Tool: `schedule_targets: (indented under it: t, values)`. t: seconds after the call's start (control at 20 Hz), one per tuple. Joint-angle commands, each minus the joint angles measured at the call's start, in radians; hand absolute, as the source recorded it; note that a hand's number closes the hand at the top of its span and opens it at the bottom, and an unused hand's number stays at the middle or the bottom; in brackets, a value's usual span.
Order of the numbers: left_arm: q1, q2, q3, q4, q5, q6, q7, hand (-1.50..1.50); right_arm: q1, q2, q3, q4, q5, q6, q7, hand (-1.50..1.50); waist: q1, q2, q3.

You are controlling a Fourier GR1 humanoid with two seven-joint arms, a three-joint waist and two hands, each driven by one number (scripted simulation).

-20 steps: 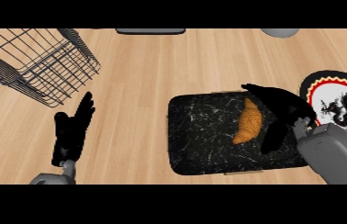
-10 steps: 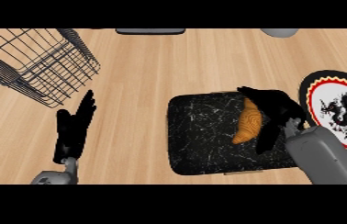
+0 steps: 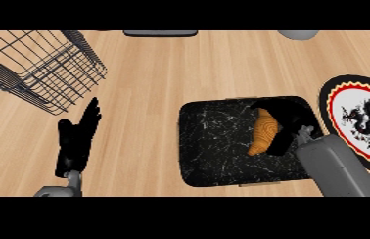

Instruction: Pick the croissant from the tray and place it in the plate

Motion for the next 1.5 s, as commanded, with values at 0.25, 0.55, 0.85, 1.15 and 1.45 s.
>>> schedule_targets:
  t: [0.25, 0.55, 0.85, 1.15, 1.45]
  values:
    - [0.021, -0.013, 0.010, -0.063, -0.030, -0.009, 0.060, 0.00, 0.056, -0.011, -0.006, -0.012, 0.143, -0.061, -0.173, 1.50, -0.001, -0.001, 0.001]
    - [0.006, -0.032, 0.021, 0.013, -0.041, -0.011, -0.025, 0.00, 0.049, -0.031, -0.047, -0.029, 0.234, -0.196, -0.177, 1.50, -0.005, 0.000, 0.000]
    - [-0.017, -0.024, 0.028, -0.034, -0.038, -0.003, 0.063, 0.00, 0.115, 0.004, -0.222, 0.011, 0.195, -0.449, -0.202, 1.50, -0.010, -0.001, 0.002]
    - [-0.002, -0.006, 0.047, 0.000, -0.024, -0.046, -0.004, 0.00, 0.179, -0.019, -0.262, -0.214, 0.232, -0.514, -0.157, 1.50, -0.015, -0.003, 0.000]
    - [0.011, -0.037, 0.032, 0.006, -0.031, -0.028, -0.014, 0.00, 0.159, -0.047, -0.416, -0.351, 0.241, -0.634, -0.090, 1.50, -0.019, -0.004, 0.000]
